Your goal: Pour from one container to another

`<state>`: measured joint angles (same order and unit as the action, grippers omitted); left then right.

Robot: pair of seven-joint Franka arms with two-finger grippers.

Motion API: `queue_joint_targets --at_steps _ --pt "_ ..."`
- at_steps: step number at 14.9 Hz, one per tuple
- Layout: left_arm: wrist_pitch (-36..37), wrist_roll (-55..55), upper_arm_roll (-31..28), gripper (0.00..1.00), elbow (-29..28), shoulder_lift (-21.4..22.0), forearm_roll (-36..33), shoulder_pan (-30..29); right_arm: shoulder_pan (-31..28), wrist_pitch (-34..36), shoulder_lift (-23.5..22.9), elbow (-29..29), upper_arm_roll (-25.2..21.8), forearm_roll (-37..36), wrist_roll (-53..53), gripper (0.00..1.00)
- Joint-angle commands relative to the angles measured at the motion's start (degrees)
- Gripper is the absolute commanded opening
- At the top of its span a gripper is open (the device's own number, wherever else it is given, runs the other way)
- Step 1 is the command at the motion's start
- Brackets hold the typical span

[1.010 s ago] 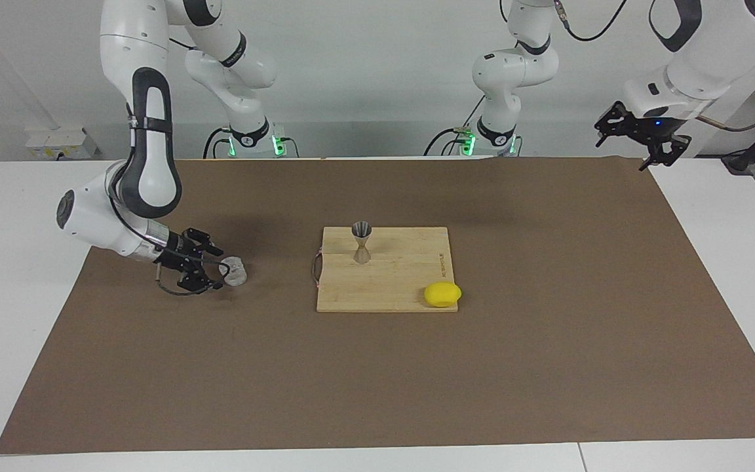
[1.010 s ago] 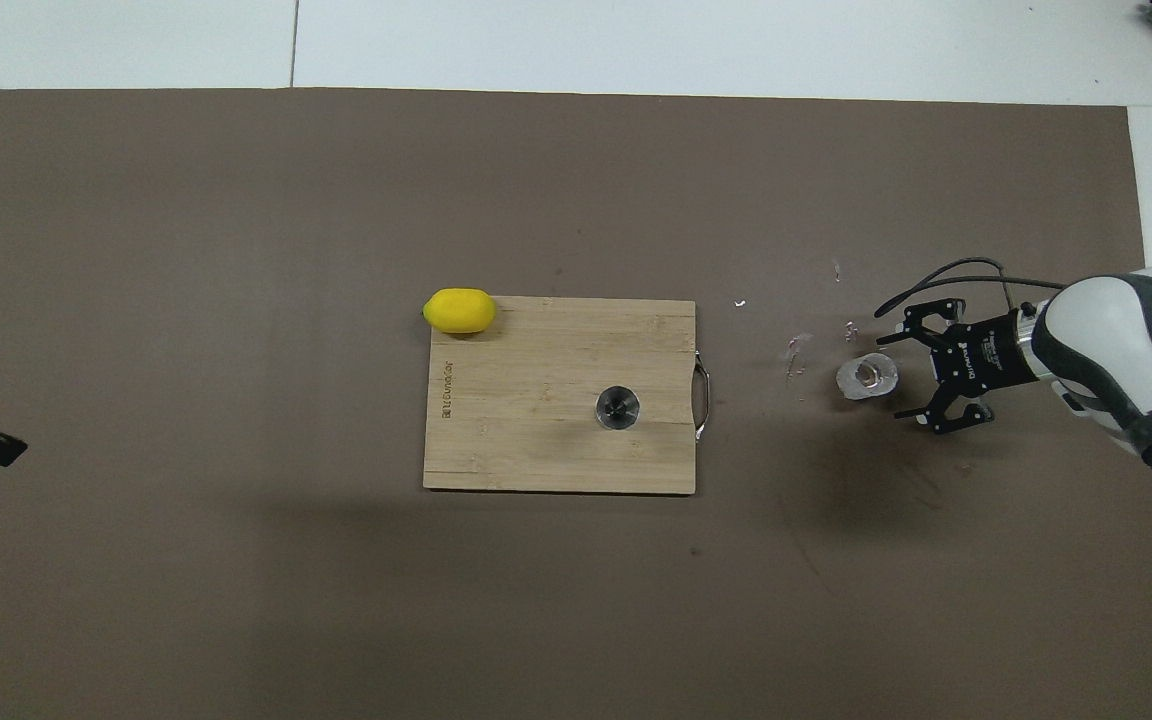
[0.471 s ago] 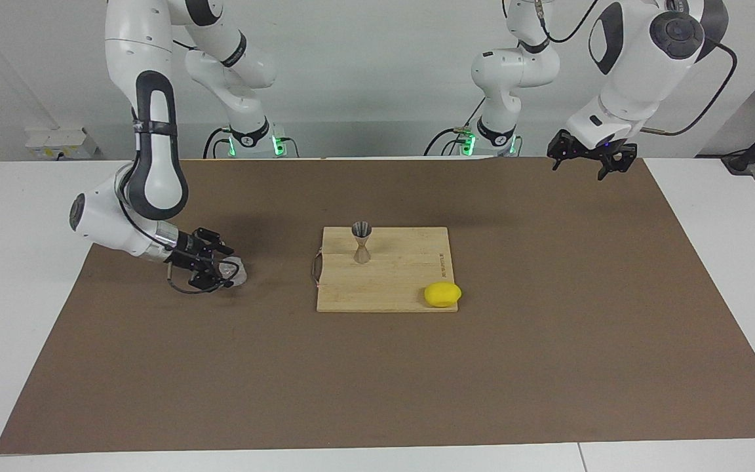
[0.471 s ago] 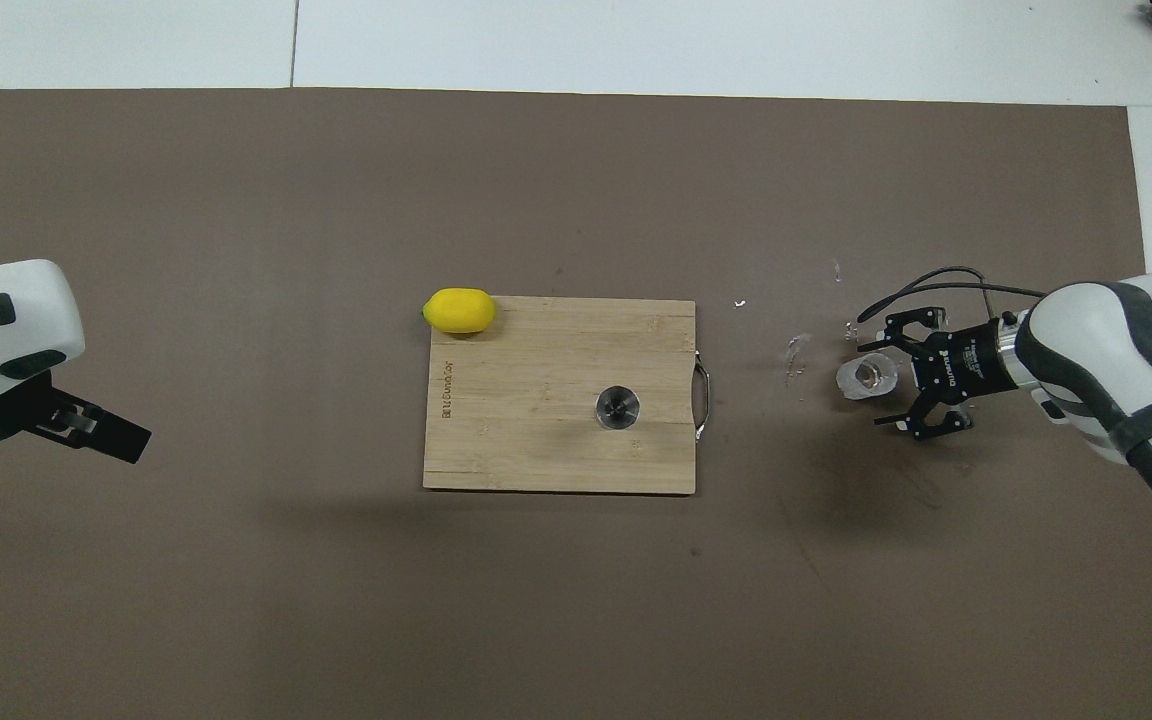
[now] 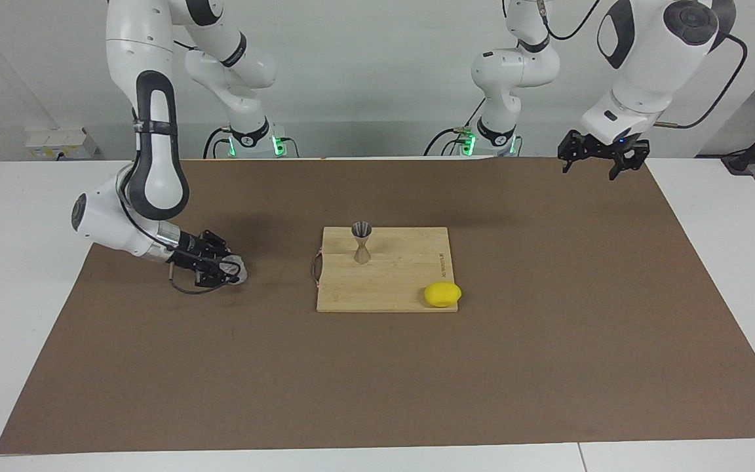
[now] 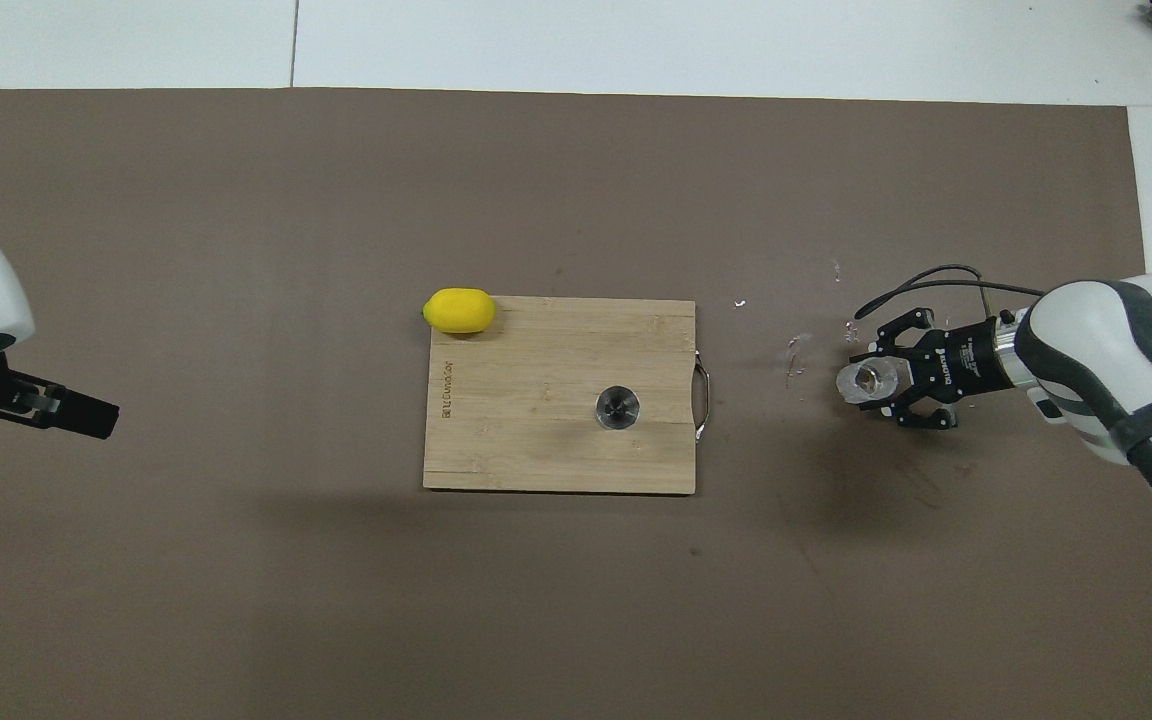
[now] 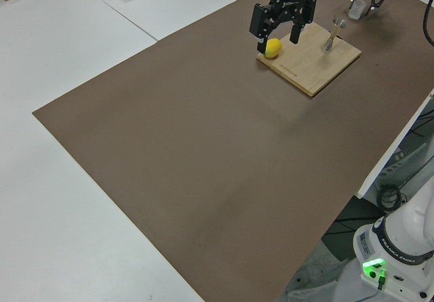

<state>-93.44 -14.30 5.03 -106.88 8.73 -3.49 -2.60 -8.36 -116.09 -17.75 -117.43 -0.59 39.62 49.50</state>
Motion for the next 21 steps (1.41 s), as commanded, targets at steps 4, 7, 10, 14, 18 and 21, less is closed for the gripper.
queue_joint_targets --at_steps 4,7,10,14,18,21 --pt "-2.4 12.5 -0.2 1.0 0.6 0.1 3.4 -5.6 1.3 -1.4 2.8 -0.6 0.2 2.2 2.2 0.39" --pt "0.8 12.6 0.5 1.0 8.1 -6.9 1.0 -4.2 3.1 -1.7 4.6 -0.6 0.5 2.2 5.2 0.35" --pt "4.3 8.6 0.6 1.0 7.0 -6.6 0.3 -4.8 7.1 -4.1 6.8 -0.5 0.5 2.2 12.0 0.31" --pt "8.6 -0.3 -0.2 1.0 5.2 -5.0 0.3 -5.3 12.9 -7.1 8.6 0.4 0.3 1.7 20.0 0.29" --pt "4.9 1.7 -0.3 1.0 4.9 -5.1 0.4 -4.4 18.5 -7.2 9.0 3.5 0.1 -6.0 30.0 0.29" --pt "4.1 1.6 -0.4 1.0 4.9 -5.1 0.4 -4.2 22.7 -7.8 9.0 5.7 0.0 -8.7 37.0 0.28"
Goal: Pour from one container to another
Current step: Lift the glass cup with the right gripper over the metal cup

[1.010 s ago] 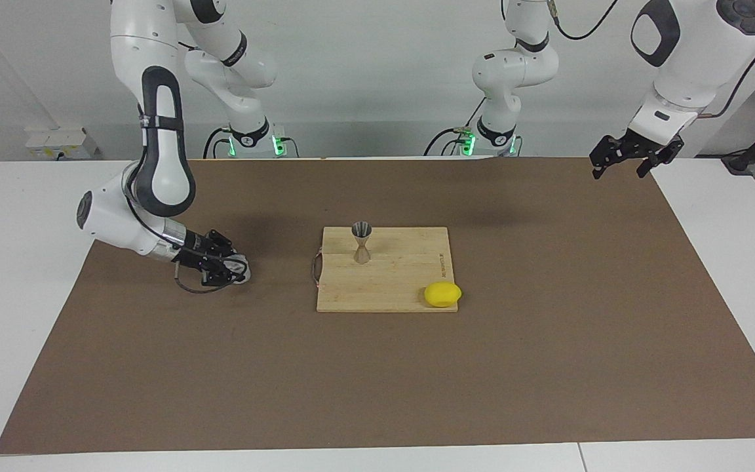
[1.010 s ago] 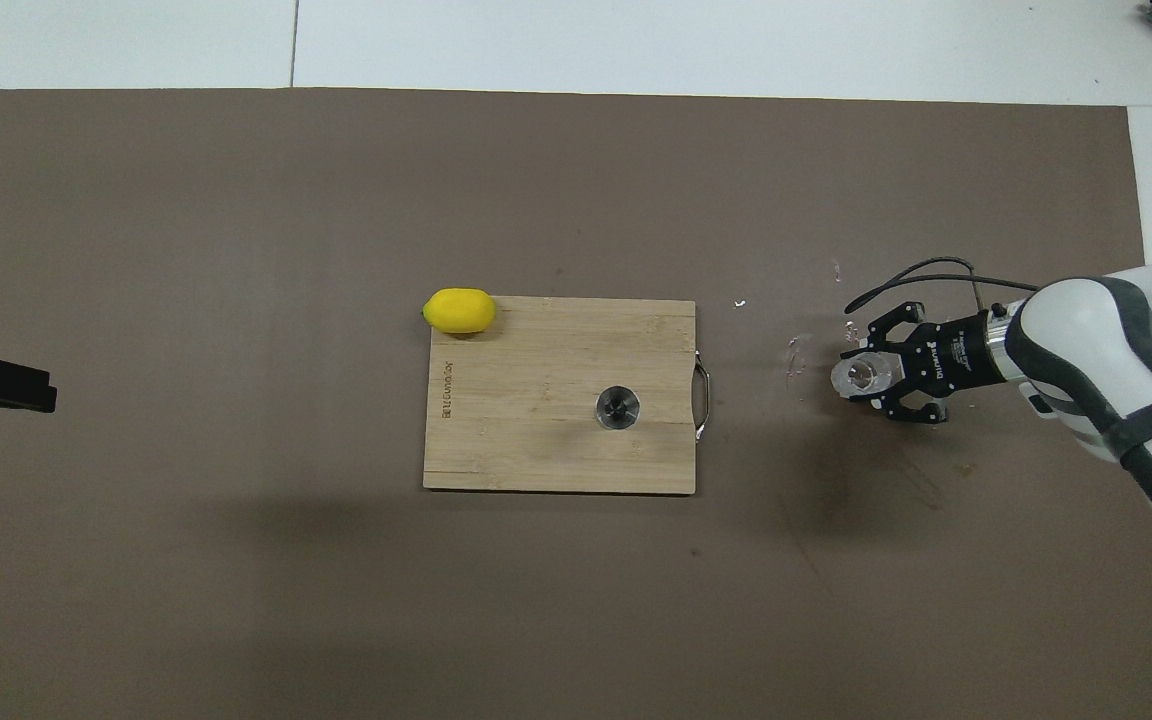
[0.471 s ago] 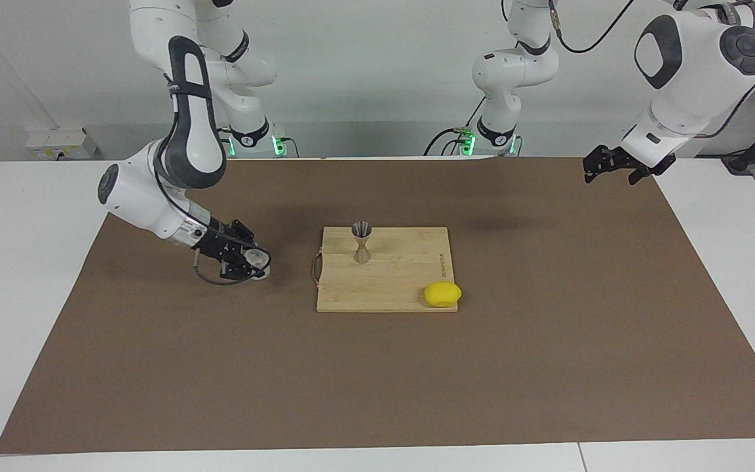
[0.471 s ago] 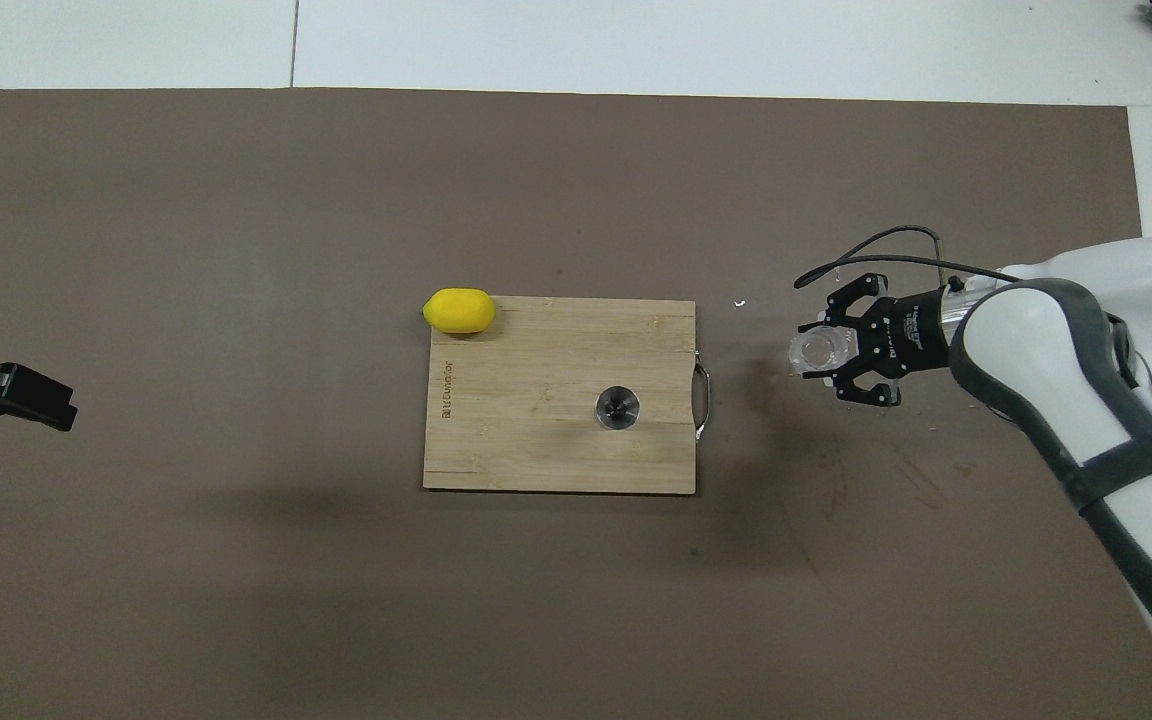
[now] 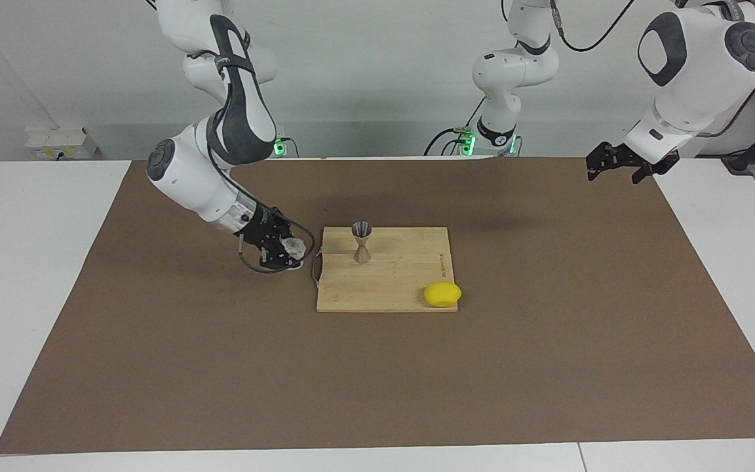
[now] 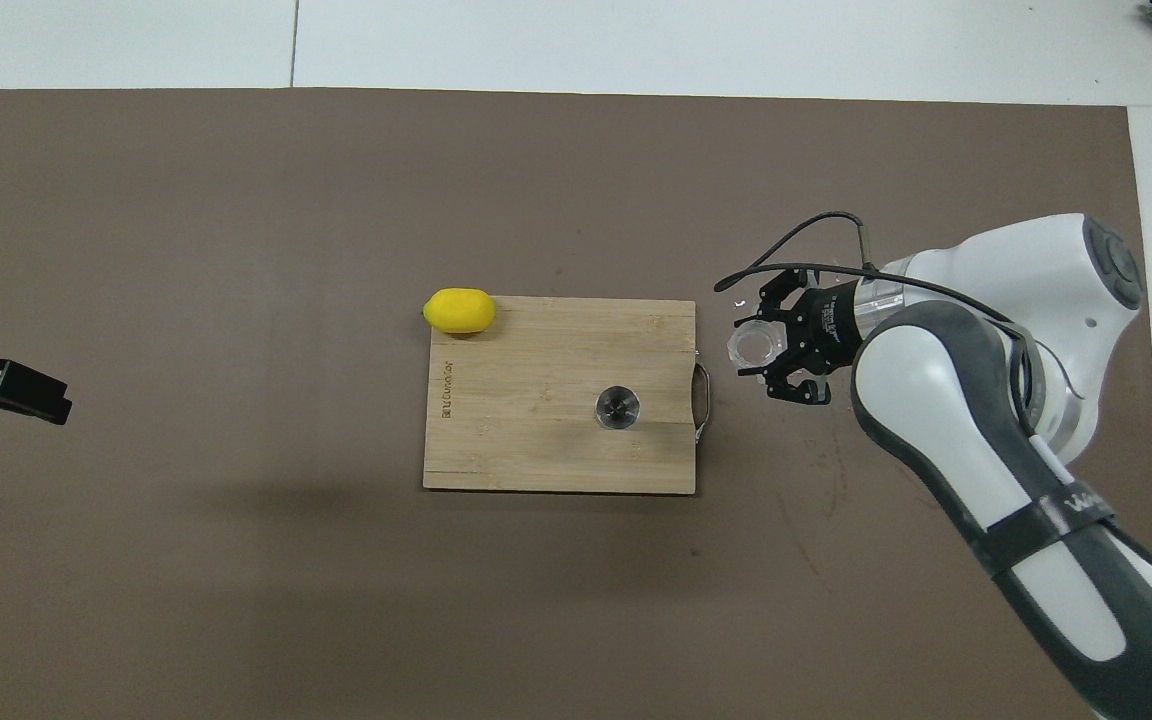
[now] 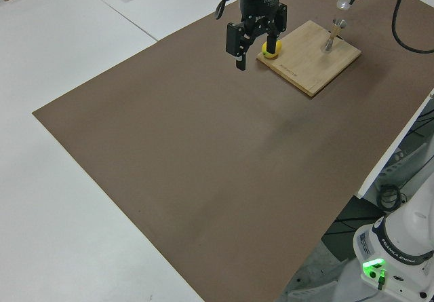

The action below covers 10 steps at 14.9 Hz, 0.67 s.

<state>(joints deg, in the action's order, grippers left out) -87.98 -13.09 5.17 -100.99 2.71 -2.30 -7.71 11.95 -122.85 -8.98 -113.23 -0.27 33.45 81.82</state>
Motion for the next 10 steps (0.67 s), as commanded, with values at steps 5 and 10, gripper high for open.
queue_joint_targets --at_steps 5,10 --pt "-2.9 1.0 -0.6 1.0 -1.0 0.7 -0.7 1.6 9.5 -5.6 -0.2 2.4 -0.2 -12.2 17.9 0.29" --pt "-3.0 2.2 -2.6 1.0 -1.1 0.8 -0.7 4.5 13.7 -5.2 -0.3 3.8 0.0 -23.0 26.6 0.29"
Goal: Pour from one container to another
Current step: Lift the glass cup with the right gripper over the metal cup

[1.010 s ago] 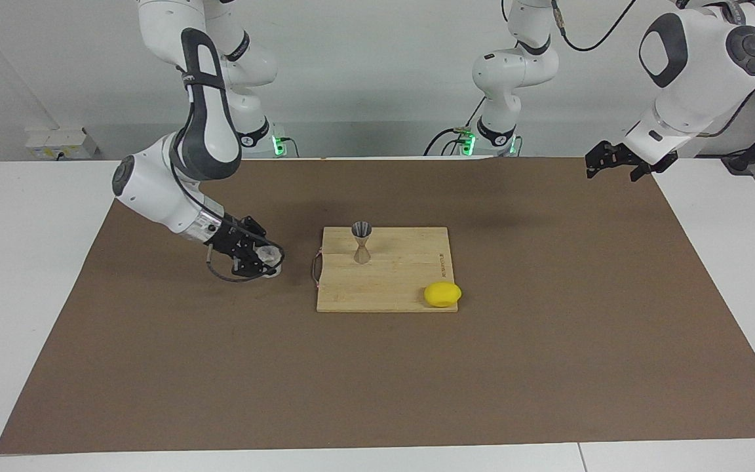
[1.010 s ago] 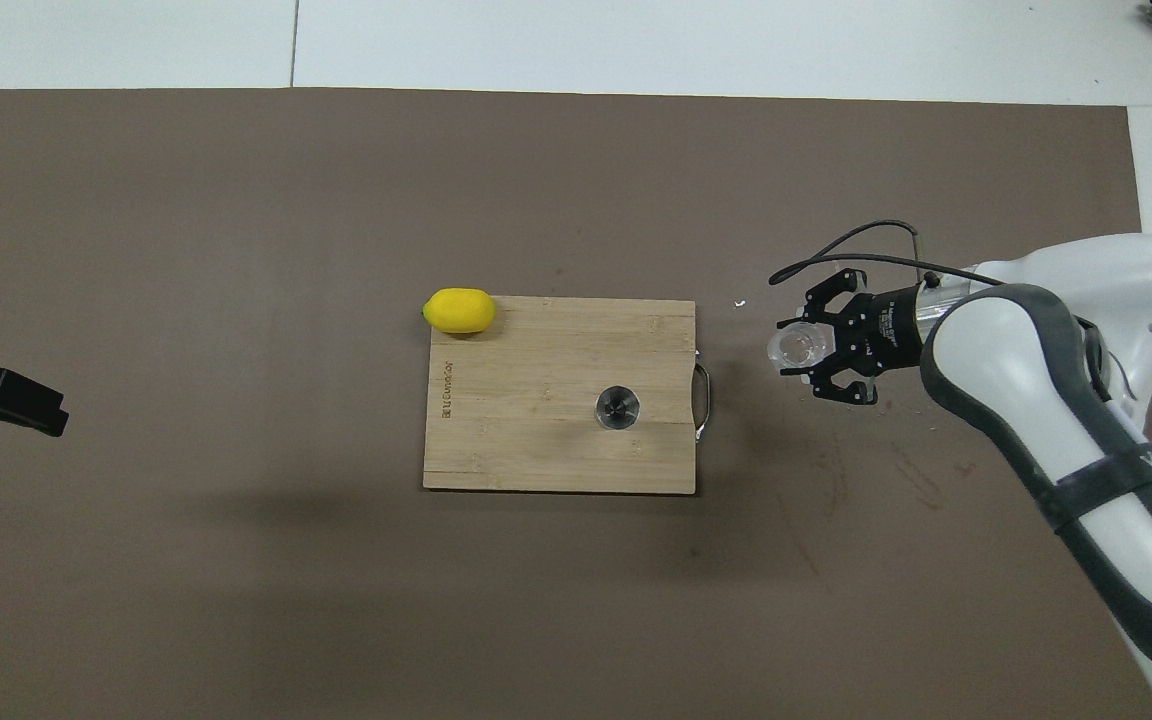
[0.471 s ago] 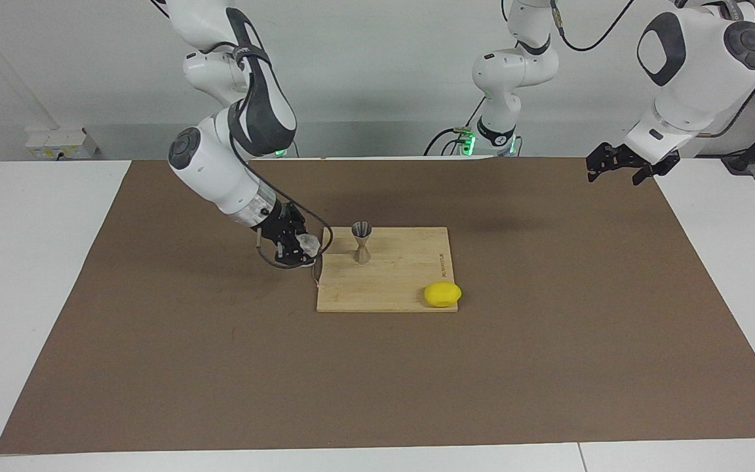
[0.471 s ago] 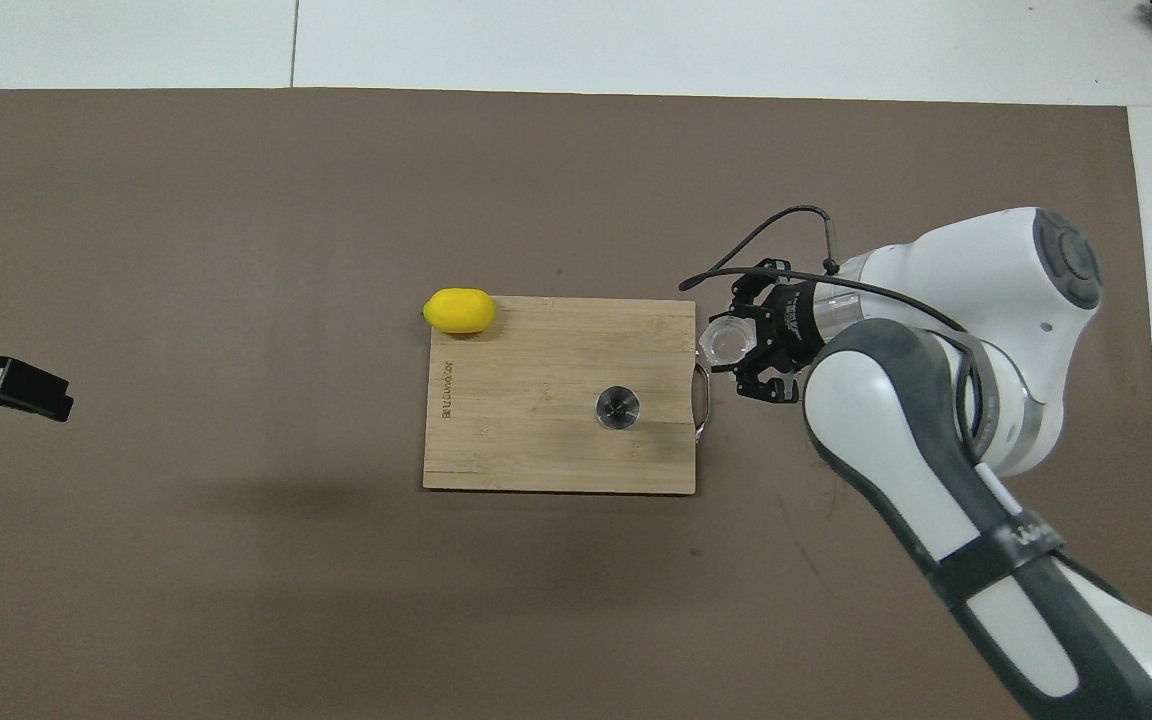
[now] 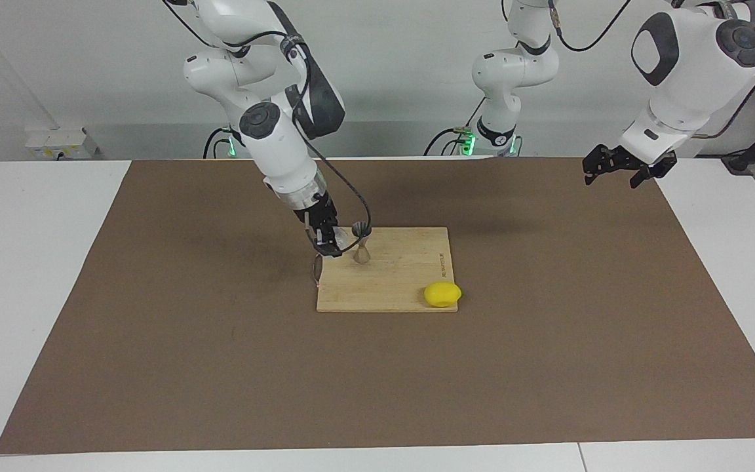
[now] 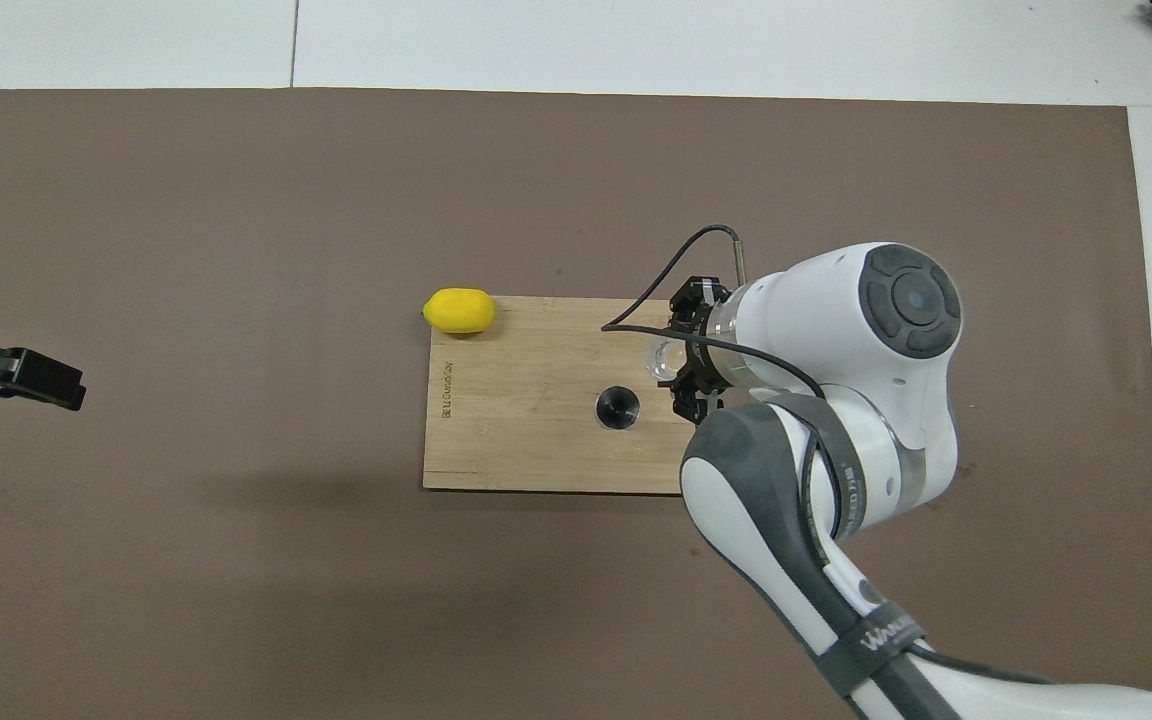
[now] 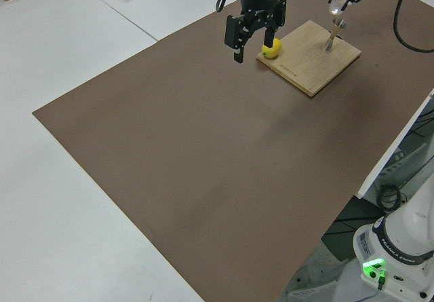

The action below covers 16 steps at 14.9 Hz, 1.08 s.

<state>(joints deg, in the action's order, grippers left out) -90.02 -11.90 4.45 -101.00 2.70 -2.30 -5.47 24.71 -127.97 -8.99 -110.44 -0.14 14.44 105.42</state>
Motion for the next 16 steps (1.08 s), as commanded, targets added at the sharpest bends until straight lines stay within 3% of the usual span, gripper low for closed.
queue_joint_targets --at_steps 1,16 --pt "-1.0 0.9 -2.3 1.0 -1.0 0.9 -0.7 2.7 1.5 0.2 -0.2 1.0 -0.1 -5.3 3.8 0.29" --pt "-0.9 0.4 -2.4 1.0 -0.4 1.2 -0.8 2.5 5.1 4.1 0.8 0.7 0.1 -15.7 6.9 0.26"
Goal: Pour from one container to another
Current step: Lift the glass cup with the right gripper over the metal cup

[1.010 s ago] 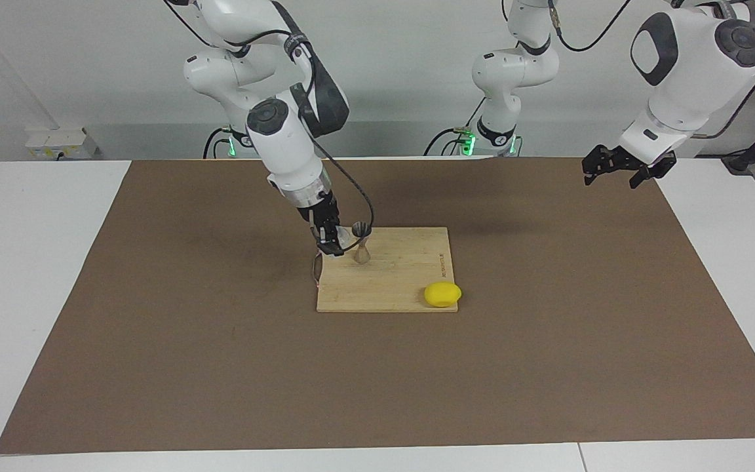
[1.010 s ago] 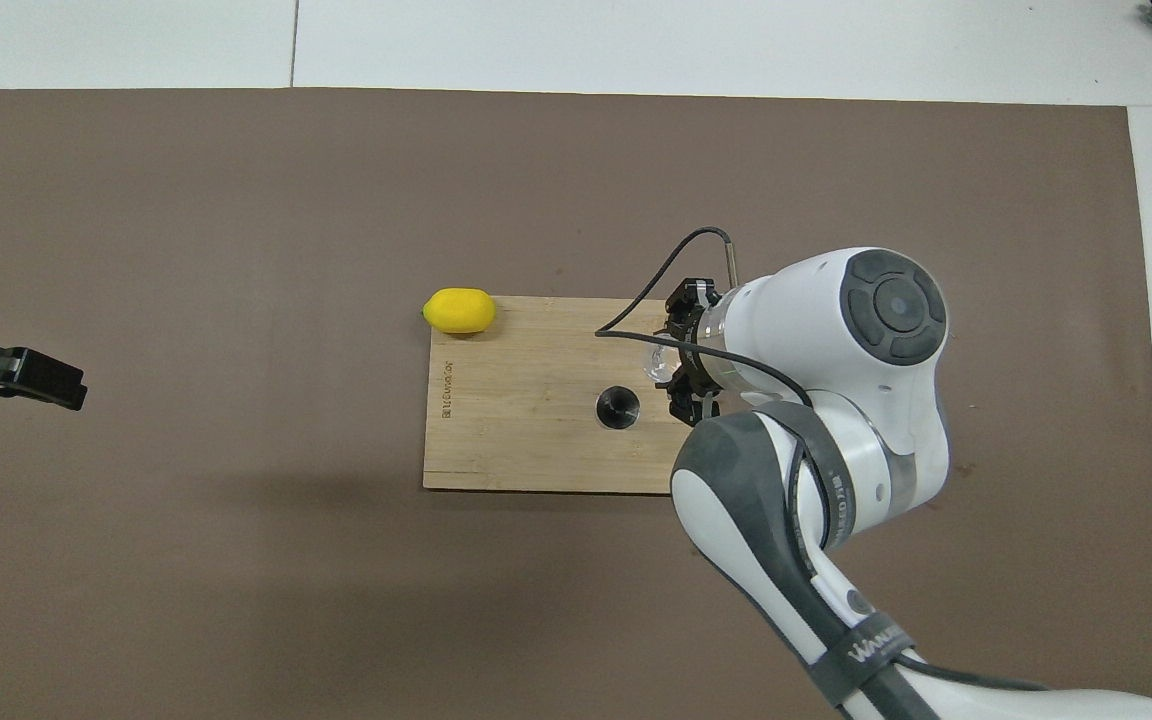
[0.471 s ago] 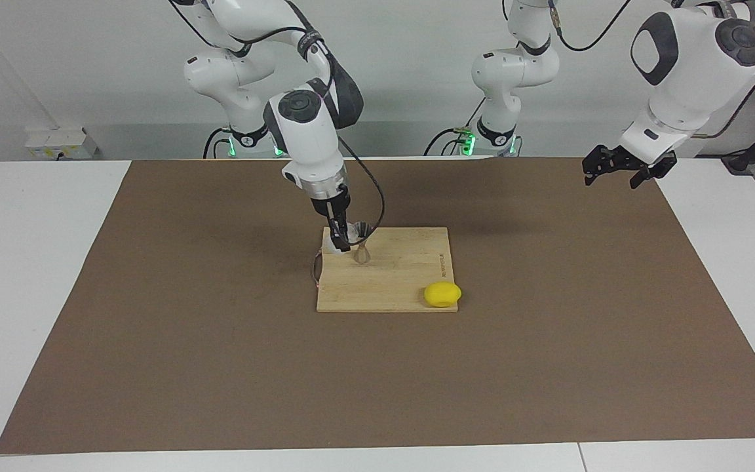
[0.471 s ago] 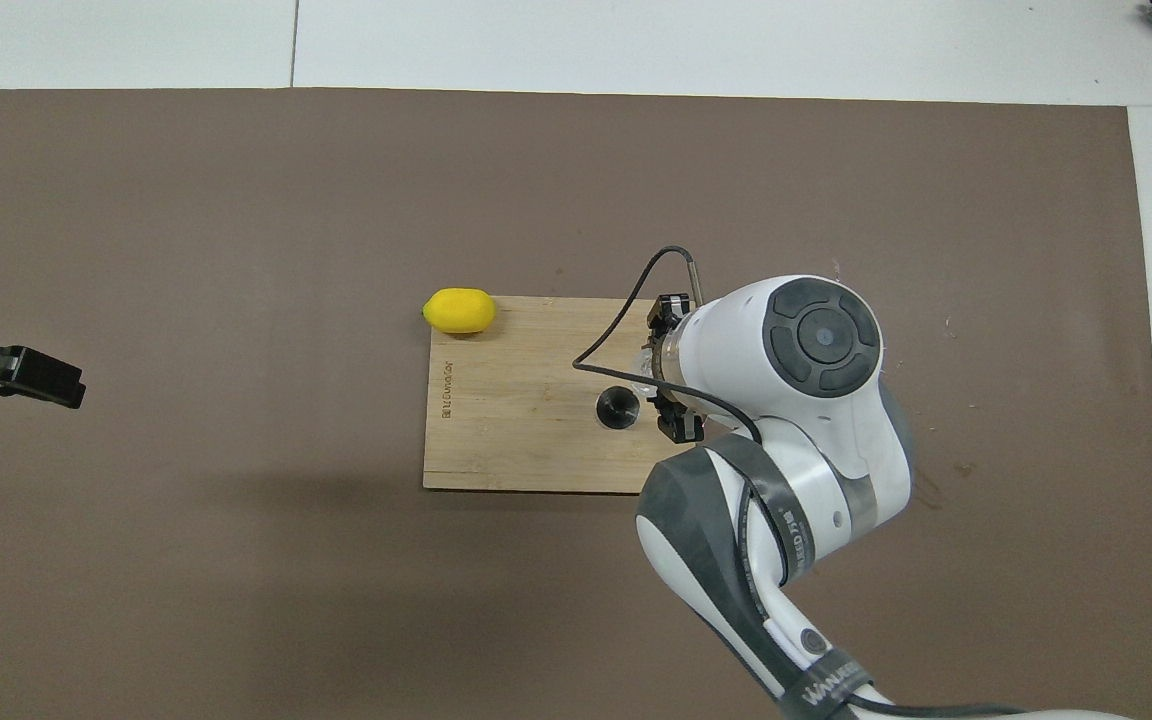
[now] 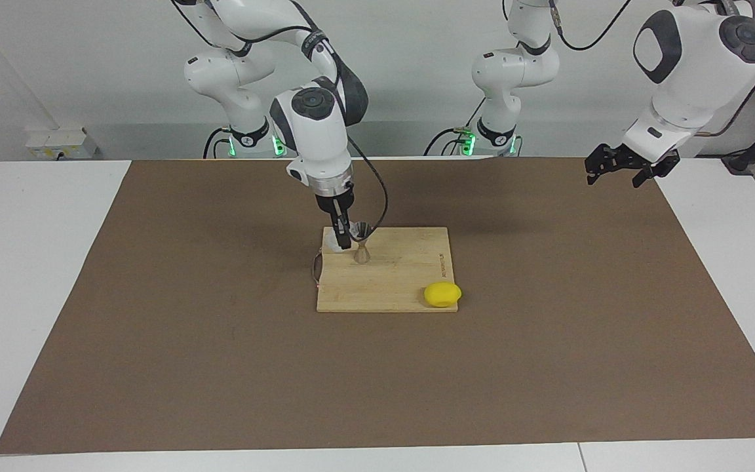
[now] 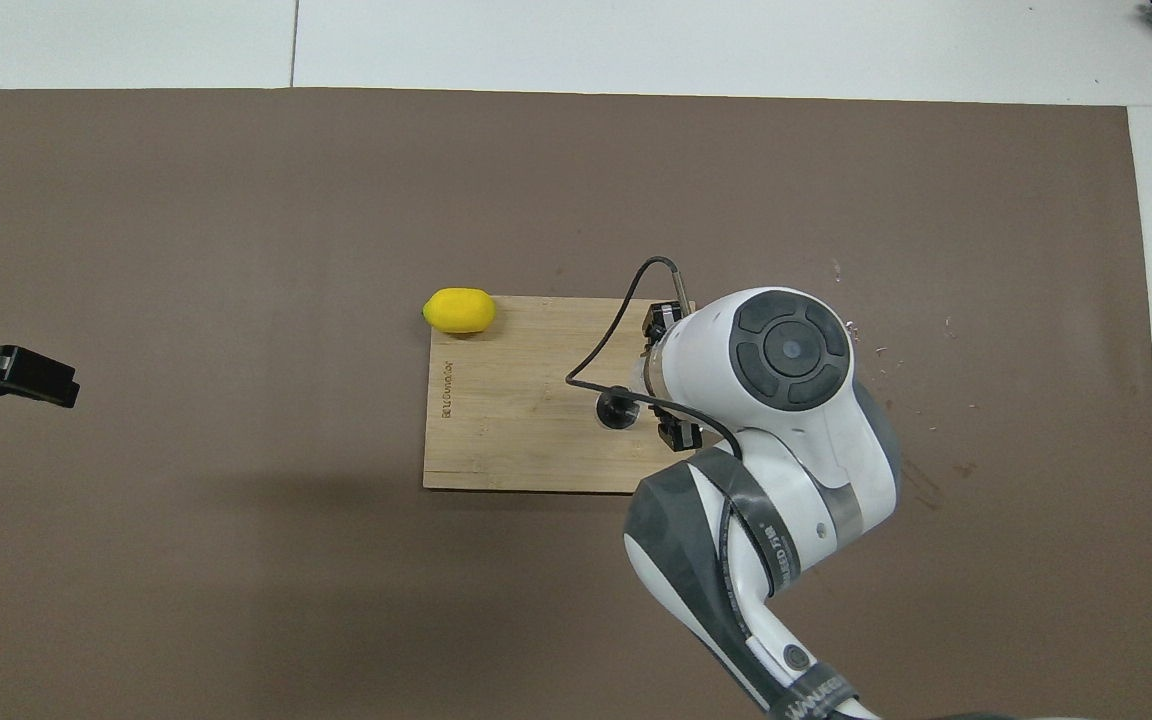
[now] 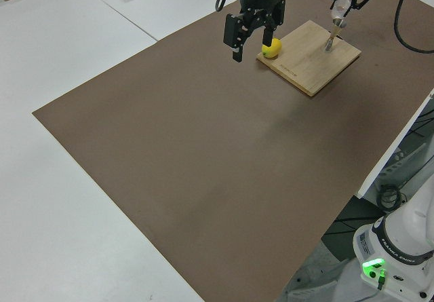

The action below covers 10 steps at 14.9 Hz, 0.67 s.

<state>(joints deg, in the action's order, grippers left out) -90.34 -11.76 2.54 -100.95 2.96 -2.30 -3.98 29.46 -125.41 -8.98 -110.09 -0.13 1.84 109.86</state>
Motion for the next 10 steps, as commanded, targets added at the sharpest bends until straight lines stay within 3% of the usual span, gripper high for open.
queue_joint_targets --at_steps 1,10 --pt "-0.5 0.3 -0.5 1.0 -0.5 0.9 -0.8 1.0 1.0 1.8 0.9 0.3 0.0 -4.1 3.0 0.26" --pt "-0.6 0.3 -0.5 1.0 -0.5 0.9 -0.8 1.0 4.5 2.8 1.9 -0.2 0.0 -12.8 7.9 0.26"
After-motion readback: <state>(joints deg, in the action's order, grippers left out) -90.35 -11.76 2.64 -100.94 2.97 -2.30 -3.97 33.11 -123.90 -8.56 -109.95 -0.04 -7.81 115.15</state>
